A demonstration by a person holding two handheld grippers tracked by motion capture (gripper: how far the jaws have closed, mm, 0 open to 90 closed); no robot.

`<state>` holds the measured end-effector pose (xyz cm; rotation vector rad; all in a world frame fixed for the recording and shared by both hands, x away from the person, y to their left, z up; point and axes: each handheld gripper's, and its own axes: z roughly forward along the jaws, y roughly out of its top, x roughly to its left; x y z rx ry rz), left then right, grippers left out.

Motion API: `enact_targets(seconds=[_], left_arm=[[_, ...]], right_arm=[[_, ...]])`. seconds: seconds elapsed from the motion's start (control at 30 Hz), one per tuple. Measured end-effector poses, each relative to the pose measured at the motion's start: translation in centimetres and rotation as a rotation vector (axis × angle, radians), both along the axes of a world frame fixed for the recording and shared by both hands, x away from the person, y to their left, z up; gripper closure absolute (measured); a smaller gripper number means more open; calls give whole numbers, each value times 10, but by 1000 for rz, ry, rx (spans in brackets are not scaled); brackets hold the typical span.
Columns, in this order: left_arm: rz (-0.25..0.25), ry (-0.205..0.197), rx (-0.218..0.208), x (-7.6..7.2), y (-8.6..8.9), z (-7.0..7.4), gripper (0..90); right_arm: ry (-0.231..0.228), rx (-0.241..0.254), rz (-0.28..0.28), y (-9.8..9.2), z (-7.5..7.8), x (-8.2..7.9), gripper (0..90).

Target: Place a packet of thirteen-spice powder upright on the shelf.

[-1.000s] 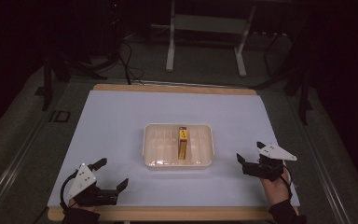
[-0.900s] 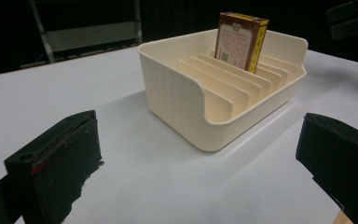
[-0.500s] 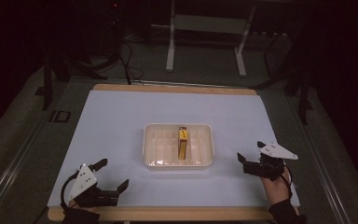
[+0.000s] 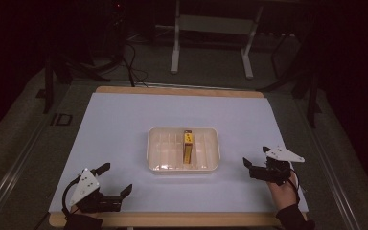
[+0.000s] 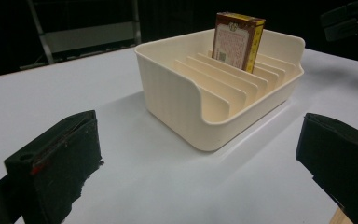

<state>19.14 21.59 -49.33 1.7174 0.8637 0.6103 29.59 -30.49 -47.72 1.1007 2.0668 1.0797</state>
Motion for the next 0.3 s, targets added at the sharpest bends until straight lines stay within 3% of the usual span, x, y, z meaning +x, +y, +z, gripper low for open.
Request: enact_targets(seconds=[0.3], left_arm=[[-1, -1, -1, 0, 0, 0, 1]], right_arm=[[15, -7, -18, -1, -1, 2, 135]])
